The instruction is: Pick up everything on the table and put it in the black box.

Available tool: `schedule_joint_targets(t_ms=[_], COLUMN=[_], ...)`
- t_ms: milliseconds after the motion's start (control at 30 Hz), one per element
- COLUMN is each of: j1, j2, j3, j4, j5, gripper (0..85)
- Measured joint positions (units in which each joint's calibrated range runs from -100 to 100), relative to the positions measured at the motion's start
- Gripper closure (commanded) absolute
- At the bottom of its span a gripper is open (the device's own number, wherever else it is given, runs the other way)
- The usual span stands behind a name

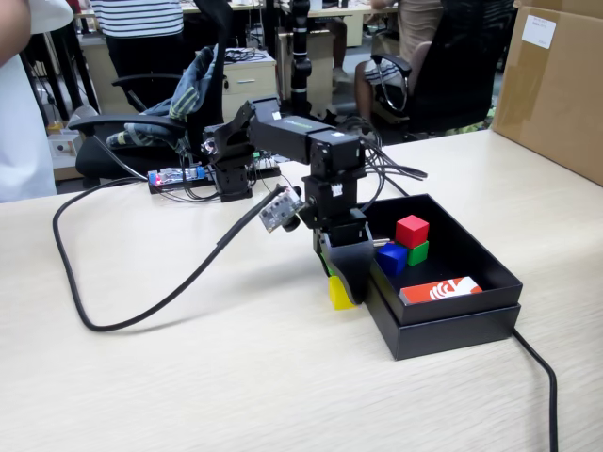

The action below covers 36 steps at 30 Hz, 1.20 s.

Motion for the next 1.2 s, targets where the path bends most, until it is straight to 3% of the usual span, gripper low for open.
schedule_joint_targets(t_ms=[100, 167, 200, 233, 400, 600, 733, 833, 1133, 1167, 1200], j1=[0.0, 0.1, 0.1, 0.1, 0.0, 0.5, 3.2, 6.8, 8.7, 8.8, 8.8], j2=[2.5, 3.4, 3.5, 3.5, -2.1, -34.4, -41.8, -37.8, -15.5, -12.4, -12.3], j3=[0.1, 0.9, 1.5, 1.5, -3.1, -9.0, -9.0, -4.9, 0.4, 1.6, 1.6], j4=[0.0, 0.0, 0.0, 0.0, 0.0, -0.4, -0.9, -1.4, -1.5, -1.5, -1.5], j5=[0.3, 0.7, 0.9, 1.6, 1.8, 1.1, 0.3, 0.2, 1.5, 1.7, 1.8], gripper=[58.5, 71.8, 82.5, 84.6, 84.8, 84.8, 84.6, 84.6, 84.3, 75.9, 72.9])
